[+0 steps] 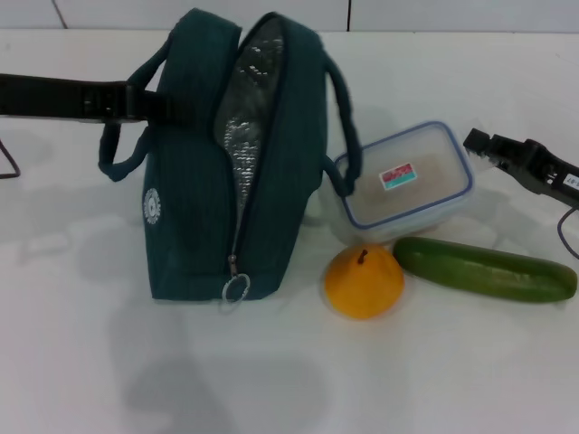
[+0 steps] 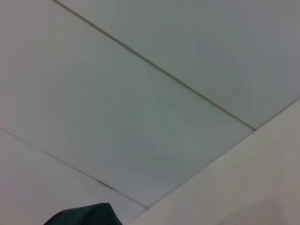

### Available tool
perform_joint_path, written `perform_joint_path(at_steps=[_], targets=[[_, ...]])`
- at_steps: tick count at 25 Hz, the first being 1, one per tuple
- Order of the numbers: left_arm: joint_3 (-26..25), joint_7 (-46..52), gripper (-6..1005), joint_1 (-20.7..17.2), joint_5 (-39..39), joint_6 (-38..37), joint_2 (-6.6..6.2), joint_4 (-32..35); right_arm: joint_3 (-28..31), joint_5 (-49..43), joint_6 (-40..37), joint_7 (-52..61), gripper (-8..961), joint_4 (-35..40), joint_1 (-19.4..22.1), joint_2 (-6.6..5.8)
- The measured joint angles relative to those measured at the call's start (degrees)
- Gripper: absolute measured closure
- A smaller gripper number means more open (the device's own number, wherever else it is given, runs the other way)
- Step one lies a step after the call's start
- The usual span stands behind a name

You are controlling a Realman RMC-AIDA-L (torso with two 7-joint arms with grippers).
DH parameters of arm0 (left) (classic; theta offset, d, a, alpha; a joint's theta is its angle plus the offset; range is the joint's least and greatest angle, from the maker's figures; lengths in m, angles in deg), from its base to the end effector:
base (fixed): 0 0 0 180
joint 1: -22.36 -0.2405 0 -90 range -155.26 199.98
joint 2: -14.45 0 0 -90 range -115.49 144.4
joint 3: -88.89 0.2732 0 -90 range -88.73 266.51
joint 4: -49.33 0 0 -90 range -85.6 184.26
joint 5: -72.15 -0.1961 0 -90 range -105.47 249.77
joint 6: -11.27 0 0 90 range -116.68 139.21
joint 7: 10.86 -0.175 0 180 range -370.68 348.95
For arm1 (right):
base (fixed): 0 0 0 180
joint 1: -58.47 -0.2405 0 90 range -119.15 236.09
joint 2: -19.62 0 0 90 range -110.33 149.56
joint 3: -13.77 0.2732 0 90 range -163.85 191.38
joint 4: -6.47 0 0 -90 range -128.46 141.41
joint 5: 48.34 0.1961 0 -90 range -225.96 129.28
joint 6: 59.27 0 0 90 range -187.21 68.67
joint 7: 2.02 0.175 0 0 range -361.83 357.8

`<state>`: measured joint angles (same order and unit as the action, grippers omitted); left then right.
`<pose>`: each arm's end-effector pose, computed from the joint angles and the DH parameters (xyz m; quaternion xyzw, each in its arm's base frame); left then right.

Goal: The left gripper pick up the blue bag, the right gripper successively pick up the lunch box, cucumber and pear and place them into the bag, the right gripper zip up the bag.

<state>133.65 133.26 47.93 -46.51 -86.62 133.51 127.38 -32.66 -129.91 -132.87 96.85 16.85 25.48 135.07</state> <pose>-0.2152 0.3407 0.0512 -0.8413 -0.4877 -0.1914 0.1331 0.2708 0.3714 -0.0448 -0.7097 0.5496 0.4181 0.1393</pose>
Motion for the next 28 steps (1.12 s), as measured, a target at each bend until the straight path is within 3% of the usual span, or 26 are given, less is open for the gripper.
perform_joint_path(at_steps=[5,16,23,28], targets=[[-0.1,-0.4,946,0.0,0.3,0.1,-0.05,-0.2,0.3,2.0,-0.3,0.1,858,0.0,0.4,0.1],[-0.1,-0.2,944,0.0,0.5,0.6,-0.23,-0.2,0.3,8.3,-3.3,1.6,854,-0.1,3.1,-0.54],[-0.2,0.8,943,0.1,0.6,0.7,-0.22,-0.2,0.4,12.7,-7.3,3.4,851,-0.1,5.9,-2.01],[-0.3,1.1,943,0.1,0.6,0.7,-0.07,-0.2,0.4,15.2,-9.0,5.0,849,-0.4,7.3,-2.33]])
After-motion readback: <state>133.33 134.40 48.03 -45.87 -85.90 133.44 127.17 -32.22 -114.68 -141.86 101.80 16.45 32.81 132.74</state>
